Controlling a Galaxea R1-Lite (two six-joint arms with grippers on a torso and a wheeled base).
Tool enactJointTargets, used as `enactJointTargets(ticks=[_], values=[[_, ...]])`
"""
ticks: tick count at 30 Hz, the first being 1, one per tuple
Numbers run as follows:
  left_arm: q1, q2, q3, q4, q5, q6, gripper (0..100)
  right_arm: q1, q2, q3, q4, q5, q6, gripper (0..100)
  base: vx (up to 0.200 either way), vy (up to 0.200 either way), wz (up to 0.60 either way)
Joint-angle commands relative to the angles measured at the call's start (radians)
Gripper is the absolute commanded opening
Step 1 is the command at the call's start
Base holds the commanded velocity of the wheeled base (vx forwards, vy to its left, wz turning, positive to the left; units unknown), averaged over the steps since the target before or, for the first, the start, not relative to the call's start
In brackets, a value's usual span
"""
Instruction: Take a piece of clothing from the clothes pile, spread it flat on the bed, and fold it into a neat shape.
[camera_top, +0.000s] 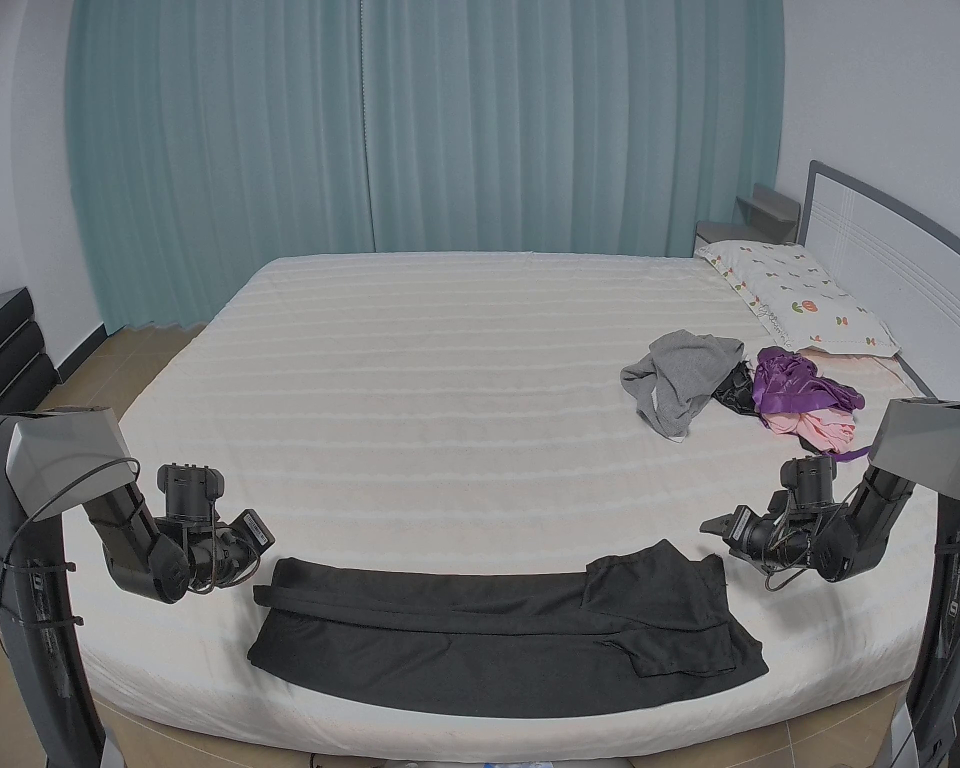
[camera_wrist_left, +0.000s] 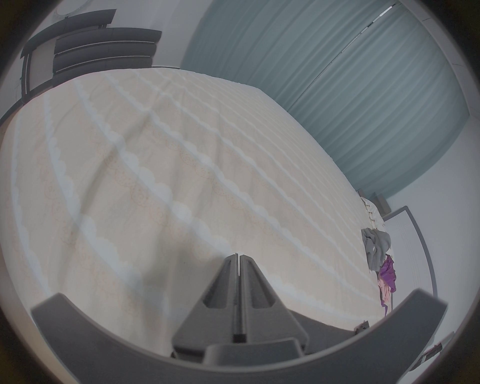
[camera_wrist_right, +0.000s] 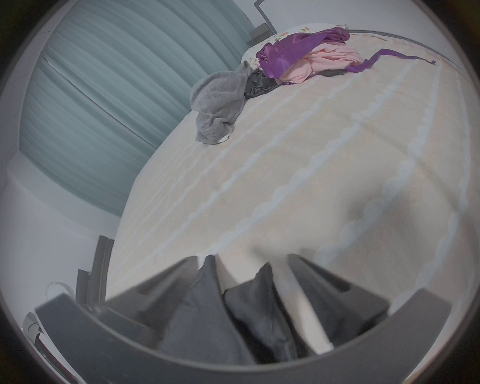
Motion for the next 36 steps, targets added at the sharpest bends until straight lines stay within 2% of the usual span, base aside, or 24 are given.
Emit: enactJointTargets(ticks=[1,5,11,16,22,24,36], values=[[0.002,-0.105,0.098,-0.002,-0.033,-0.005,0,0.007,-0.153,0.181,-0.076,0.042,0.010,100,0.000,0.000,0.00],[-0.002,-0.168,0.182,-0.005,-0.075,-0.036,0,0.036,-0.209,0.358,-0.229,0.036,0.024,100,-0.050,0.000,0.00],[-0.004,-0.198,0.317,-0.046,-0.105,-0.068,0,0.101,-0.223,0.560,-0.443,0.000,0.162,100,-0.200,0.000,0.00],[-0.013,-0.194,0.440,-0.144,-0.105,-0.068,0,0.129,-0.174,0.649,-0.554,-0.014,0.175,100,-0.200,0.000,0.00],[-0.015,-0.168,0.496,-0.193,-0.107,-0.088,0,0.142,-0.101,0.717,-0.693,-0.017,0.173,100,0.000,0.000,0.00],[-0.016,-0.163,0.495,-0.201,-0.107,-0.114,0,0.145,-0.076,0.724,-0.720,-0.017,0.170,100,0.000,0.000,0.00],[-0.021,-0.166,0.544,-0.241,-0.102,-0.134,0,0.142,-0.062,0.723,-0.717,-0.016,0.170,100,0.000,0.000,0.00]])
